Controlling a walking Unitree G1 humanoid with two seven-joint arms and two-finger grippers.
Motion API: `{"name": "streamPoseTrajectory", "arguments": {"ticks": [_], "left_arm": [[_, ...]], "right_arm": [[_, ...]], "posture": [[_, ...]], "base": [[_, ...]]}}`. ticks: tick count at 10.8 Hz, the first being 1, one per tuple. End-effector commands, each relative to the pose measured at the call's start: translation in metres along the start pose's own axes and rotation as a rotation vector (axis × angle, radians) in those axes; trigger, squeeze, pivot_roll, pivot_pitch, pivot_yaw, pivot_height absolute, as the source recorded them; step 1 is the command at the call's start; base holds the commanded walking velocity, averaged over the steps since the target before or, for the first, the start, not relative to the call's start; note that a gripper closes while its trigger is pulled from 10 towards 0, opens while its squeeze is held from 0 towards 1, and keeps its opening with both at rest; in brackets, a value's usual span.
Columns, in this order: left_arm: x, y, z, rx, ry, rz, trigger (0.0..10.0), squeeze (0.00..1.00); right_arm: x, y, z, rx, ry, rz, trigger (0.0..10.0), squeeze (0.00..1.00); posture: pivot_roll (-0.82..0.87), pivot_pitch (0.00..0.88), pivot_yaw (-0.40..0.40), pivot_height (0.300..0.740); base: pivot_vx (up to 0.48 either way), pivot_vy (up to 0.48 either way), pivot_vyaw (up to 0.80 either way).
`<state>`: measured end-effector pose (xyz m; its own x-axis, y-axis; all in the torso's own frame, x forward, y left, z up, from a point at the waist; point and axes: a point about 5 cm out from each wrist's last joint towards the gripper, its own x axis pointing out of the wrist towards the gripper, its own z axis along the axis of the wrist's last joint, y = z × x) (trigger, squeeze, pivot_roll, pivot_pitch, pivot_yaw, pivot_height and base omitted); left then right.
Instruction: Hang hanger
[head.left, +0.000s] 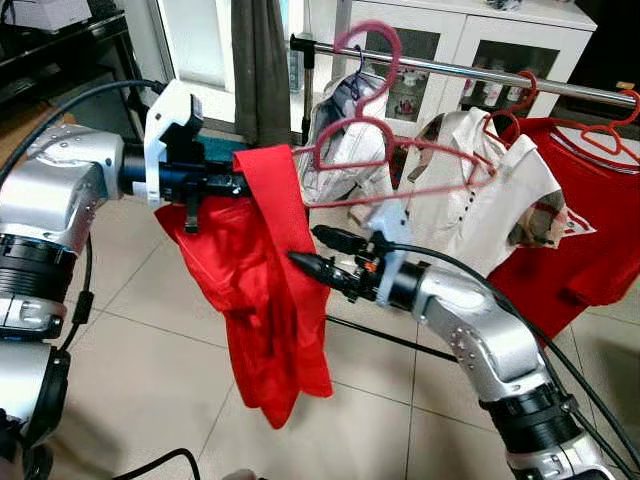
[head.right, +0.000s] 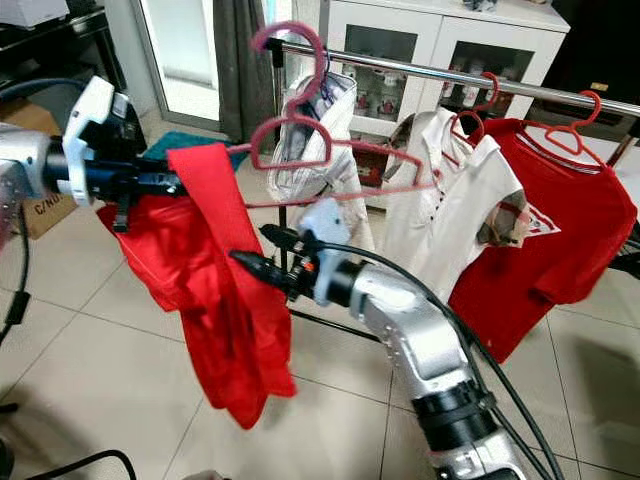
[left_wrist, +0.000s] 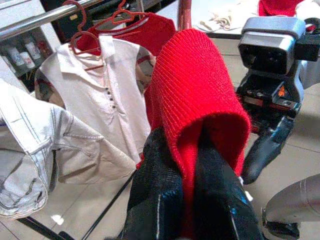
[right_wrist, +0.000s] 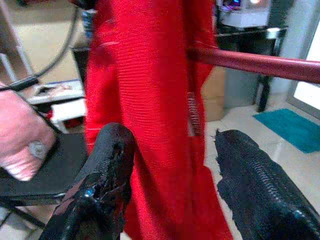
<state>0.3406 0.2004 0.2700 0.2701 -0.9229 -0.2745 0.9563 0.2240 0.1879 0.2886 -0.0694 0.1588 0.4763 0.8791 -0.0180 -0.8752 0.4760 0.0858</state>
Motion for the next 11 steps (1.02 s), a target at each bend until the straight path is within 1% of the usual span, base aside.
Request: {"name": "streamPoseTrajectory", "arguments": {"ticks": [1,2,3,5,7,8,9,10,11], "left_arm": [[-0.003,0.002,0.012,0.041,-0.02,0.015,0.0,0.0],[-0.003,0.005,0.017,0.046,-0.041,0.04,0.0,0.0],[-0.001,0.006,0.023,0.041,-0.073,0.042,0.0,0.0],[0.001,0.004,0.029,0.048,-0.079,0.016,0.0,0.0],[-0.001,0.005,0.035,0.048,-0.087,0.018,0.0,0.0],[-0.003,0.005,0.04,0.049,-0.094,0.02,0.0,0.0],[-0.004,0.005,0.041,0.049,-0.095,0.02,0.0,0.0],[-0.007,0.005,0.044,0.05,-0.096,0.025,0.0,0.0],[-0.008,0.007,0.046,0.053,-0.095,0.039,0.0,0.0]], "right_arm": [[-0.002,0.005,0.005,-0.006,-0.038,0.048,10.0,0.0],[-0.001,0.014,0.003,-0.002,-0.028,0.12,10.0,0.0],[0.001,0.017,-0.003,-0.005,-0.003,0.141,10.0,0.0],[0.011,0.016,-0.014,0.011,0.025,0.141,10.0,0.0],[0.017,0.017,-0.027,0.028,0.061,0.157,10.0,0.0],[0.018,0.018,-0.037,0.031,0.094,0.168,10.0,0.0],[0.019,0.019,-0.042,0.035,0.108,0.168,10.0,0.0],[0.019,0.016,-0.053,0.055,0.139,0.151,10.0,0.0],[0.016,0.013,-0.058,0.072,0.151,0.152,0.1,0.0]], "posture": [[-0.06,0.0,0.006,0.74],[-0.06,0.0,0.009,0.74],[-0.06,0.0,0.012,0.74],[-0.05,0.0,0.018,0.74],[-0.04,0.0,0.021,0.74],[-0.03,0.0,0.02,0.74],[-0.03,0.0,0.02,0.74],[-0.02,0.0,0.02,0.74],[-0.02,0.0,0.018,0.74]], "base": [[0.0,0.0,0.0],[0.0,0.0,0.0],[0.0,0.0,0.0],[0.0,0.0,0.0],[0.0,0.0,0.0],[0.0,0.0,0.0],[0.0,0.0,0.0],[0.0,0.0,0.0],[0.0,0.0,0.0]]}}
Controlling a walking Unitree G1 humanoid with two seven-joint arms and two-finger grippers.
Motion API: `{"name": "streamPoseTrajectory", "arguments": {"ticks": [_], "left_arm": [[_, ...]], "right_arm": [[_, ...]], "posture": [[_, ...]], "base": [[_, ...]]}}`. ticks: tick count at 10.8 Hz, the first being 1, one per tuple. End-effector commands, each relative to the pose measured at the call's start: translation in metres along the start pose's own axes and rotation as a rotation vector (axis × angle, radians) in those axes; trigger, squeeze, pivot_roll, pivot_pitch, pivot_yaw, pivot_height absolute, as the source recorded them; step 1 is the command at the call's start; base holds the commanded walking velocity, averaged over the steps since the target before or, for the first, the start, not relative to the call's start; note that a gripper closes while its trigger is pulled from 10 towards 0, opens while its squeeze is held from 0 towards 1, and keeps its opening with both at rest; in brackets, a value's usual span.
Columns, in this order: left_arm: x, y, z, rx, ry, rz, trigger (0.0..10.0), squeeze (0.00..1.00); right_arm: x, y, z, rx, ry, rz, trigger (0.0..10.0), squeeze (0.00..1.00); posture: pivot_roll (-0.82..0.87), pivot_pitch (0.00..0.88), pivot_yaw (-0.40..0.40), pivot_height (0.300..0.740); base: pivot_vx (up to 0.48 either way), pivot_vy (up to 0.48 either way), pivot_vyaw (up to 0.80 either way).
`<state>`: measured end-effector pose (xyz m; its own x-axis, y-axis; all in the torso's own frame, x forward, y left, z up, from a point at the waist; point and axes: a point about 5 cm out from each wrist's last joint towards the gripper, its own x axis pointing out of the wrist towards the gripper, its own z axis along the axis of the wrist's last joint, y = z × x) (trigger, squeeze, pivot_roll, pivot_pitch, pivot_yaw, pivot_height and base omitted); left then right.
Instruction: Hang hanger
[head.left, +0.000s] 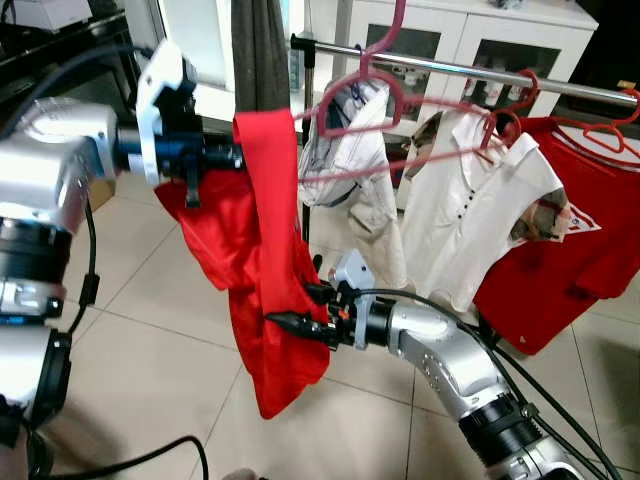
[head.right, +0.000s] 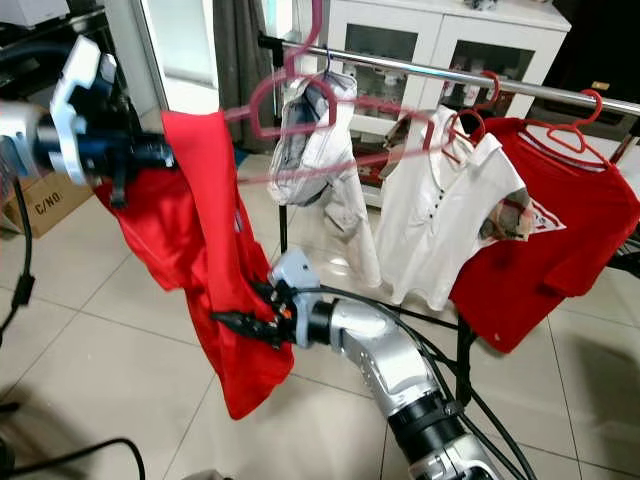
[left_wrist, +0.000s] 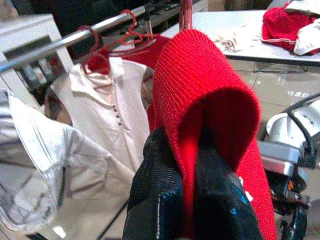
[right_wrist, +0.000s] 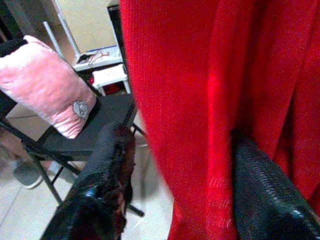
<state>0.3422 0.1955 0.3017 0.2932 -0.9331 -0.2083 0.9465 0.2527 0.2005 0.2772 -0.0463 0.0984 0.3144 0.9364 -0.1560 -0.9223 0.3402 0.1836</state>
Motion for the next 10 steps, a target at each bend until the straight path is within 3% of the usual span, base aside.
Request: {"name": "streamPoseTrajectory", "arguments": {"ticks": [1,4,10], "left_arm": [[-0.004,0.001,0.016,0.048,-0.033,0.011,0.0,0.0],[-0.008,0.003,0.015,0.046,-0.037,0.033,0.0,0.0],[-0.011,-0.002,0.006,0.029,-0.038,0.051,0.0,0.0]], "right_arm": [[-0.002,-0.003,0.002,-0.009,-0.003,0.003,0.0,0.0],[-0.01,-0.009,-0.014,0.0,0.05,0.002,0.0,0.0],[-0.034,-0.027,-0.016,0.029,0.034,-0.092,0.0,0.0]], "posture": [[-0.02,0.0,0.018,0.74],[-0.02,0.0,0.0,0.74],[-0.03,0.0,-0.01,0.74]], "base": [[0.0,0.0,0.0],[0.0,0.0,0.0],[0.0,0.0,0.0]]}}
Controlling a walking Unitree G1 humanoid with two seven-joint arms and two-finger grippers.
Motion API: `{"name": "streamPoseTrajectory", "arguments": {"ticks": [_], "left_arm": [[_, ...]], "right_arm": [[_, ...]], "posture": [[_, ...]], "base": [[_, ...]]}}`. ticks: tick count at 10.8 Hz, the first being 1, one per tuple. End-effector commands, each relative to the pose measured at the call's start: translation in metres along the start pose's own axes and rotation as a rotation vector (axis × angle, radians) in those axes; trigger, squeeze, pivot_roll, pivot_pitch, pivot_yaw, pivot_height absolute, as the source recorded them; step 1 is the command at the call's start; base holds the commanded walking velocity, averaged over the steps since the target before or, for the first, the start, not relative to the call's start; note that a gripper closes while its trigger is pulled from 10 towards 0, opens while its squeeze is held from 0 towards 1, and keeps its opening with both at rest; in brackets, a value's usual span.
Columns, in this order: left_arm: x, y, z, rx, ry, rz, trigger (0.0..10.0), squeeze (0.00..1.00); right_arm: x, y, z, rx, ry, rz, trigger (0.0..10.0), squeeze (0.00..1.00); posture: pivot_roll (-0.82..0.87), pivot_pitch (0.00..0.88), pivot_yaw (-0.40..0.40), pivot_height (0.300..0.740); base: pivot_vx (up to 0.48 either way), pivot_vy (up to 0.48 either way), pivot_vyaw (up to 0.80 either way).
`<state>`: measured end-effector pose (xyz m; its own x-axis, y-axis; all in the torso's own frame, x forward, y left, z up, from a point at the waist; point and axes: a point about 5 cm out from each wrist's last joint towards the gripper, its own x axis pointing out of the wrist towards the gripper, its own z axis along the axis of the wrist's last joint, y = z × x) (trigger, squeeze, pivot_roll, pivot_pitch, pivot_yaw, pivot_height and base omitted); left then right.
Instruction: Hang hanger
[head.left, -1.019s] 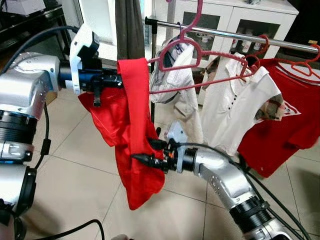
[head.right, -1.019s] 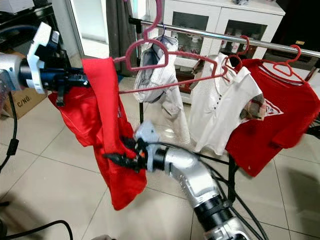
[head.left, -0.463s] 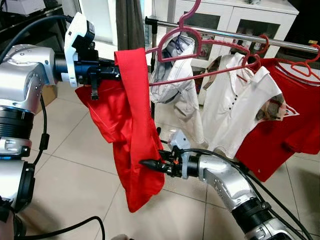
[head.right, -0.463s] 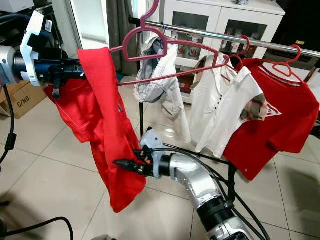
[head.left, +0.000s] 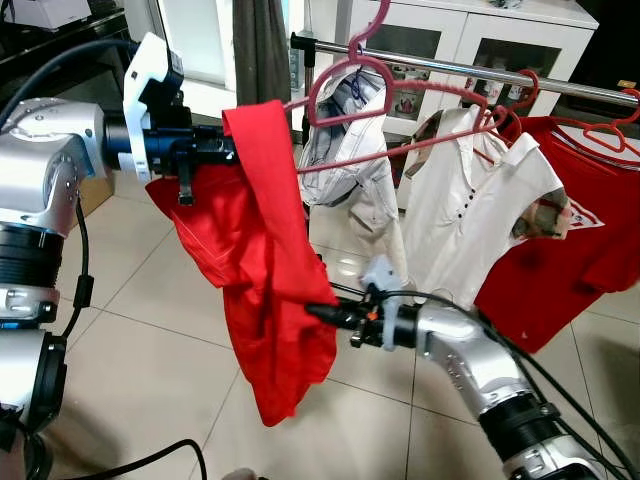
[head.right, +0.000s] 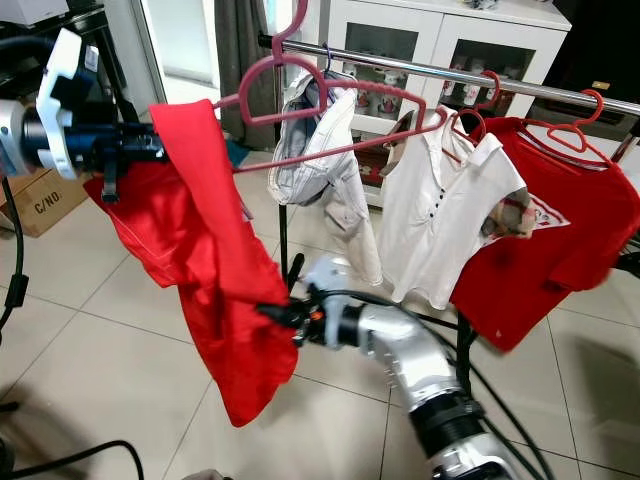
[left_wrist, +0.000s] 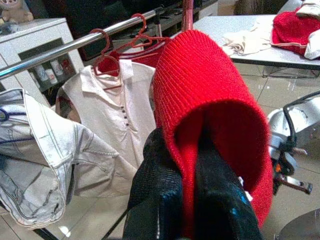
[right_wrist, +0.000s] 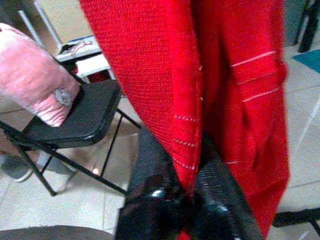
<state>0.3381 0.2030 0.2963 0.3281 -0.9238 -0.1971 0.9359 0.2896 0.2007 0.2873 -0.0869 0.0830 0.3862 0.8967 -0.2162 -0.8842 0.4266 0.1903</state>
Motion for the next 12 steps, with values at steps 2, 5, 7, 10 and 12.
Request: {"name": "streamPoseTrajectory", "arguments": {"ticks": [2,5,7,10,12], "left_arm": [[-0.005,-0.008,-0.001,0.007,-0.02,0.002,0.0,0.0],[-0.004,-0.035,-0.024,-0.04,0.018,-0.041,0.0,0.0],[-0.007,-0.054,-0.035,-0.086,0.021,-0.023,0.0,0.0],[-0.018,-0.066,-0.055,-0.138,0.061,0.088,0.0,0.0],[-0.024,-0.087,-0.073,-0.192,0.116,0.118,0.0,0.0]], "right_arm": [[-0.019,-0.016,0.004,-0.017,-0.016,-0.124,0.0,0.0],[-0.054,-0.038,0.011,-0.104,0.008,-0.302,0.0,0.0],[-0.084,-0.062,0.028,-0.199,0.025,-0.49,0.0,0.0],[-0.103,-0.078,0.045,-0.233,0.0,-0.683,0.0,0.0],[-0.12,-0.089,0.045,-0.225,0.015,-0.848,0.0,0.0]], "posture": [[-0.03,0.0,-0.016,0.74],[-0.03,0.0,-0.031,0.74],[-0.04,0.0,-0.035,0.74],[-0.04,0.0,-0.041,0.74],[-0.03,0.0,-0.044,0.74]], "base": [[0.0,0.0,0.0],[0.0,0.0,0.0],[0.0,0.0,0.0],[0.0,0.0,0.0],[0.0,0.0,0.0]]}}
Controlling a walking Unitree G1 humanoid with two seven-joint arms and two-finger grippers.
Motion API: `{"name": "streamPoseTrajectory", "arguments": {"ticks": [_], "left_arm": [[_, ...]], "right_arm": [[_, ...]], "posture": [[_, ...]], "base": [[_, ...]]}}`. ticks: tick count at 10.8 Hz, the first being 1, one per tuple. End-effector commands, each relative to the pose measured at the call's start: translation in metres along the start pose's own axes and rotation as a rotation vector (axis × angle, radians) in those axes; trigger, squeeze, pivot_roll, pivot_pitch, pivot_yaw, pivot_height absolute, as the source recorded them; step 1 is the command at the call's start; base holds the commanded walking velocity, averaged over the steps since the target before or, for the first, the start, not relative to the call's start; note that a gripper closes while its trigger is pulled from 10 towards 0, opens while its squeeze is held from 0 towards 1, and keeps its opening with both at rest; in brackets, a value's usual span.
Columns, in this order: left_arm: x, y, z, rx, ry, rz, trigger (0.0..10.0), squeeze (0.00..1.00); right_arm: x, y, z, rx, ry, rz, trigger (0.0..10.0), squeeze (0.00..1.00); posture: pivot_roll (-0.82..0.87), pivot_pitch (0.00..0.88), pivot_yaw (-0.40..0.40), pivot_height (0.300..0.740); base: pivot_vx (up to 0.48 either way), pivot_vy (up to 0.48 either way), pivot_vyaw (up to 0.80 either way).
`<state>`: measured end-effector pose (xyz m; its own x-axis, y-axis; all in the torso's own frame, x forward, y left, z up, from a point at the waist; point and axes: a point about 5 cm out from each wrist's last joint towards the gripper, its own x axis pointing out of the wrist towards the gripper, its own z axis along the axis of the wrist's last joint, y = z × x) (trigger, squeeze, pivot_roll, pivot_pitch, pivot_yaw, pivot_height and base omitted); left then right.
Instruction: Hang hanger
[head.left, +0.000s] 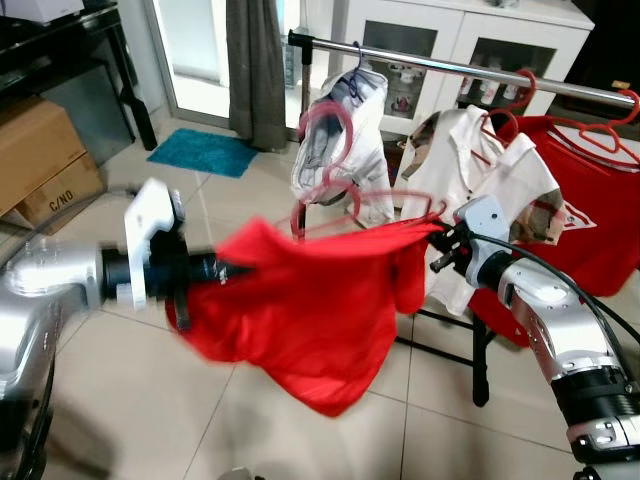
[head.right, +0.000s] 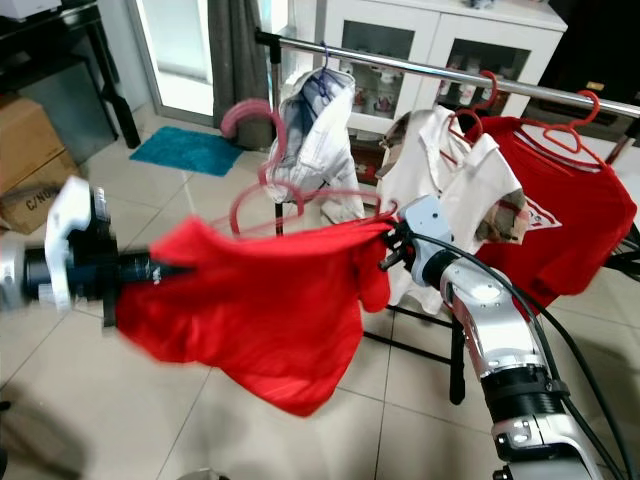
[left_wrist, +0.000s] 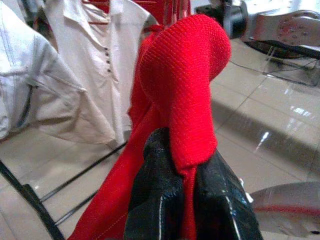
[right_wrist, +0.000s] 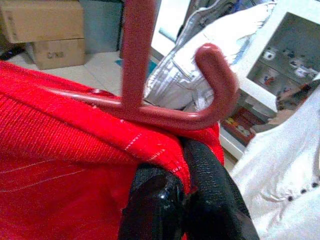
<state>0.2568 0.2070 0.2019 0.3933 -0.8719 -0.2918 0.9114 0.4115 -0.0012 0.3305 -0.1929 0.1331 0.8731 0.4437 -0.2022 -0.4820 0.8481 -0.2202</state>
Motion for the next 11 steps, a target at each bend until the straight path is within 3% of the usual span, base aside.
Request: {"name": "streamPoseTrajectory", "arguments": {"ticks": [1,4,6,9,11], "left_arm": [[-0.012,-0.002,0.004,0.015,0.009,0.026,0.0,0.0],[-0.013,-0.02,-0.023,0.006,0.193,0.007,0.0,0.0],[-0.02,-0.029,-0.045,0.022,0.408,-0.014,0.0,0.0],[-0.018,-0.022,-0.057,-0.02,0.455,0.095,0.0,0.0],[-0.021,-0.011,-0.06,-0.02,0.494,0.26,0.0,0.0]], "right_arm": [[-0.016,-0.035,-0.01,0.017,0.064,-0.195,0.0,0.0],[-0.018,-0.055,-0.001,-0.039,0.067,-0.264,0.0,0.0],[-0.018,-0.065,0.006,-0.089,0.06,-0.288,0.0,0.0],[-0.018,-0.069,0.016,-0.132,0.02,-0.28,0.0,0.0],[-0.022,-0.078,0.017,-0.174,0.038,-0.302,0.0,0.0]], "posture": [[-0.03,0.0,-0.042,0.74],[-0.03,0.0,-0.043,0.74],[-0.04,0.0,-0.042,0.74],[-0.05,0.0,-0.04,0.74],[-0.05,0.0,-0.04,0.74]], "base": [[0.0,0.0,0.0],[0.0,0.0,0.0],[0.0,0.0,0.0],[0.0,0.0,0.0],[0.0,0.0,0.0]]}}
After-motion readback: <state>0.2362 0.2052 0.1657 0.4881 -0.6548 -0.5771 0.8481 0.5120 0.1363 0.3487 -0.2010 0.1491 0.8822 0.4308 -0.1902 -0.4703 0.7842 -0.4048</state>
